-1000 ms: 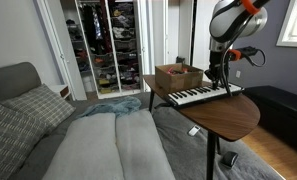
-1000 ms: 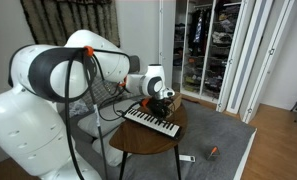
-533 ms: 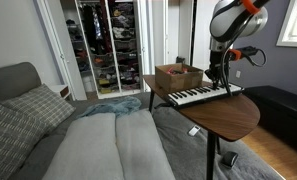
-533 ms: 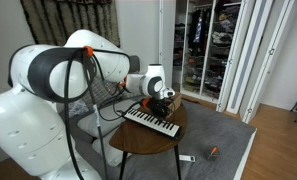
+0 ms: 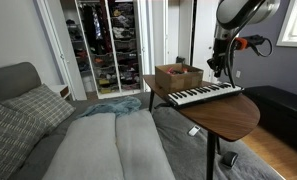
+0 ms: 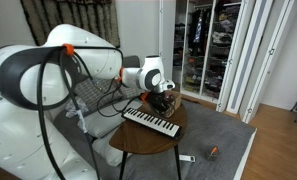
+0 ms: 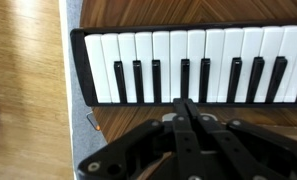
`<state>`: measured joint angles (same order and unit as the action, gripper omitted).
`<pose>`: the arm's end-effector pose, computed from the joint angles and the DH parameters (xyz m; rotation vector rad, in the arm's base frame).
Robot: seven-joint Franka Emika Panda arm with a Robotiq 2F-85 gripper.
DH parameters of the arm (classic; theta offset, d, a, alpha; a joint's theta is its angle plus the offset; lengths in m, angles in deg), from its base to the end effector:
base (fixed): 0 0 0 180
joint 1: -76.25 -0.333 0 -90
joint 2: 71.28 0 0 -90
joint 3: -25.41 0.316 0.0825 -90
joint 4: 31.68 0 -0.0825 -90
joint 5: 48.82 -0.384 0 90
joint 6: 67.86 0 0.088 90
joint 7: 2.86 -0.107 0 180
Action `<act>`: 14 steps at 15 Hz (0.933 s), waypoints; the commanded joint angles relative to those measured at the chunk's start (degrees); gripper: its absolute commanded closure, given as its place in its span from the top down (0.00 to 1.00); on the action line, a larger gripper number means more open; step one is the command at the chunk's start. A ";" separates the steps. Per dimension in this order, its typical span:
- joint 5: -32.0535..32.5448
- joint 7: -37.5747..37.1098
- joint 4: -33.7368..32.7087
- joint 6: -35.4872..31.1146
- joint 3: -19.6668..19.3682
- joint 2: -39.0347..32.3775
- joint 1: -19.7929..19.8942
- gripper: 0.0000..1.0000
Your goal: Press a black key on the piano
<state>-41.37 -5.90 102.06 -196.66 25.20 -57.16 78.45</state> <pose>0.4810 -0.0240 0.4501 3.0259 -0.0328 0.2437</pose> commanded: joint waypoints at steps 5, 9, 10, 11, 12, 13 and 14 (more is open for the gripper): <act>1.09 -1.30 5.74 2.66 0.06 12.18 1.45 0.66; 0.66 -1.11 8.80 4.55 0.15 17.49 1.90 0.95; 0.67 -0.98 9.45 4.83 0.12 18.59 1.97 1.00; 0.43 -0.90 10.11 5.08 0.06 19.73 1.94 1.00; 0.41 -0.99 10.63 5.54 0.14 20.80 1.98 1.00; 0.74 -0.86 11.15 5.75 0.26 21.77 2.07 1.00; -0.01 -0.16 8.76 5.02 -0.06 18.01 1.58 1.00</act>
<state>-41.37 -6.08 110.93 -191.72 25.14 -39.07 80.03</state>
